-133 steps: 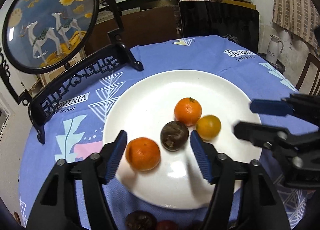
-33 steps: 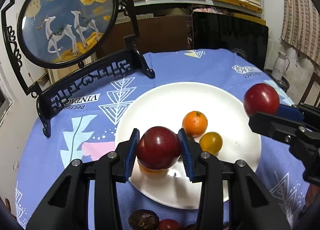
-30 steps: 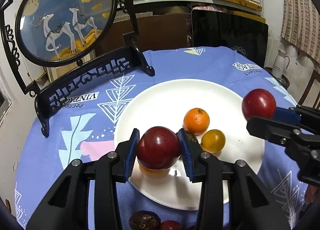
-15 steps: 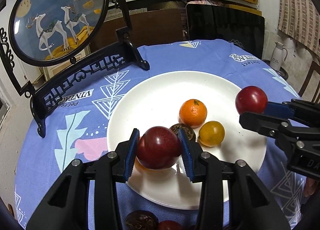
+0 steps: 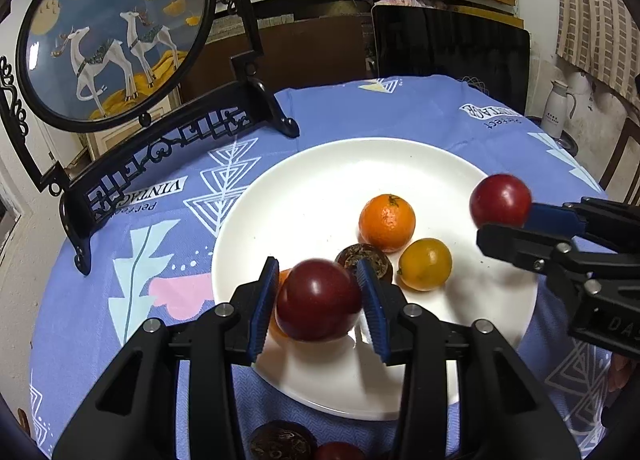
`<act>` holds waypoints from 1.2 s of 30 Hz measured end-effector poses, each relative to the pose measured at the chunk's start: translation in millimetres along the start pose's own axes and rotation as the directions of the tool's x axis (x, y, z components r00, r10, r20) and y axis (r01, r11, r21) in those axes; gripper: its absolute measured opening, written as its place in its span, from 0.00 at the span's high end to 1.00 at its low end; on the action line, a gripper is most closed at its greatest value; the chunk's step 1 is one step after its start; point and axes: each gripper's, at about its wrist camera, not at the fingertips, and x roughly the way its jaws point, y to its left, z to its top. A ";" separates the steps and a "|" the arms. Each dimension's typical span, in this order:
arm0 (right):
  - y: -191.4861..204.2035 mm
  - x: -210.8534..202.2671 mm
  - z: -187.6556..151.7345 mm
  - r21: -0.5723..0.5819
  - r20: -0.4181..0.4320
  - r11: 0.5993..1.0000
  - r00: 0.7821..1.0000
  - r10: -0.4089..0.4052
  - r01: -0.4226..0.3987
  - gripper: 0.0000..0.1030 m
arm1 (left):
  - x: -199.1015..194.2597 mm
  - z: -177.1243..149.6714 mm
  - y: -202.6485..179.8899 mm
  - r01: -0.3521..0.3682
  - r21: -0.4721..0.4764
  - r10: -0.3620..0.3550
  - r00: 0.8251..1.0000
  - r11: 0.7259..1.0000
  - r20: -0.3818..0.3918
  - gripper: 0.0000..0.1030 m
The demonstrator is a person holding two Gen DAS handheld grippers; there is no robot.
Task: Organize fruits
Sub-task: 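Carry both red plums onto the plate and open both grippers, then move both grippers back to the fruit cluster, then grasp an orange with the right gripper while the left grasps a dark brown fruit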
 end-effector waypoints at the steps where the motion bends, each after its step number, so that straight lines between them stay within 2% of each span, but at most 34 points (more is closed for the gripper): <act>1: -0.8 -1.1 0.0 0.005 0.010 1.000 1.000 -0.006 0.005 0.53 | -0.7 0.4 -0.3 0.003 0.000 -0.003 1.000 1.000 0.002 0.59; 8: 0.2 -6.8 0.6 0.001 0.032 1.000 0.999 0.000 0.000 0.51 | -4.5 1.9 8.3 -0.011 -0.034 0.011 1.000 0.999 0.011 0.56; 10: 2.1 -9.1 0.4 -0.005 0.035 1.000 0.999 0.003 -0.003 0.51 | -9.5 3.5 14.4 -0.020 -0.058 0.021 0.999 0.998 0.025 0.44; 14: 12.0 -23.3 -2.1 -0.012 0.056 1.000 0.998 0.028 -0.027 0.50 | -34.5 0.9 24.8 -0.015 -0.083 0.022 0.997 0.996 0.080 0.36; 17: 25.1 -40.7 -16.8 -0.048 0.043 0.997 0.997 0.062 -0.060 0.46 | -51.8 -10.5 34.2 -0.005 -0.103 0.016 0.994 0.995 0.104 0.26; 19: 34.7 -55.0 -33.0 -0.099 0.023 0.994 0.999 0.048 -0.046 0.44 | -62.2 -23.2 41.4 0.001 -0.118 0.010 0.995 0.993 0.098 0.23; 25: 55.9 -93.0 -102.0 -0.237 -0.112 0.969 0.993 0.038 -0.064 0.44 | -85.5 -70.7 53.8 0.037 -0.115 -0.033 0.999 0.993 0.042 0.20; 29: 72.6 -92.7 -142.1 -0.327 -0.188 0.943 0.982 -0.009 -0.054 0.44 | -102.9 -93.4 48.7 0.043 -0.068 -0.041 0.999 0.997 0.027 0.18; 33: 77.5 -76.8 -153.3 -0.303 -0.230 0.950 0.973 -0.003 -0.069 0.44 | -124.2 -107.2 31.5 0.051 0.007 -0.052 0.998 0.999 0.032 0.17; 34: 78.2 -71.6 -153.4 -0.296 -0.242 0.953 0.970 -0.005 -0.069 0.45 | -129.4 -109.8 26.1 0.058 0.027 -0.059 0.998 0.998 0.035 0.17; 36: 78.8 -66.5 -151.4 -0.288 -0.250 0.956 0.968 -0.017 -0.057 0.65 | -138.0 -114.5 15.6 0.068 0.074 -0.072 0.997 0.995 0.041 0.16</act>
